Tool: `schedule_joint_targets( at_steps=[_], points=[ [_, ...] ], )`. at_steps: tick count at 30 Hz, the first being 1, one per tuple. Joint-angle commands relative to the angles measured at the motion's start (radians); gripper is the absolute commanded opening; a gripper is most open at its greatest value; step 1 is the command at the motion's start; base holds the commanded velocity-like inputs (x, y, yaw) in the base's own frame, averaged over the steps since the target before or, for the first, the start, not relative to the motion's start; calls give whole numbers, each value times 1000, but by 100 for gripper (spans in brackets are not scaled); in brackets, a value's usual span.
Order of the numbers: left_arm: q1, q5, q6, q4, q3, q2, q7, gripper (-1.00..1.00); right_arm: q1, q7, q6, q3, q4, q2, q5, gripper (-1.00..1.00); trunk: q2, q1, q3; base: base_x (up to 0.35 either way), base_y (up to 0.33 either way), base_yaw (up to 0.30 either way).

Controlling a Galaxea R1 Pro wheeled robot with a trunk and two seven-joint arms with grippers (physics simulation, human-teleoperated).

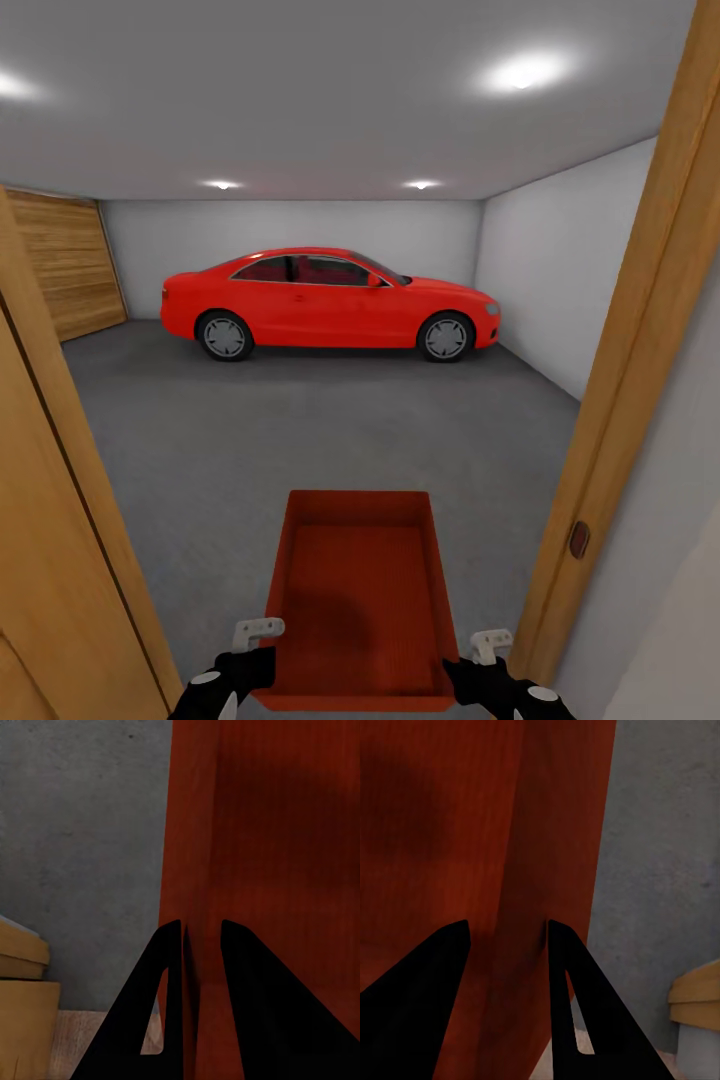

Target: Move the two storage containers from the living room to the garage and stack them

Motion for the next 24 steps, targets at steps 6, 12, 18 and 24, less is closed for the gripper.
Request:
schedule_joint_targets(
  at_steps=[6,12,18,24],
  points=[
    [-1,9,-15,-4,3,-12,3,-100,0,10,-3,-2,4,14,22,-100,-1,0,-2,117,0,0],
    [-1,9,-15,-4,3,-11,3,-100,0,10,-4,-2,4,14,22,-100,-1,0,-2,306,0,0],
    [-1,9,-16,-4,3,-11,3,-100,0,10,-4,-2,4,14,22,-100,-1,0,-2,327,0,0],
    [-1,9,-16,-4,3,-12,4,-100,0,10,-4,-2,4,14,22,-100,-1,0,-2,234,0,0]
  ],
)
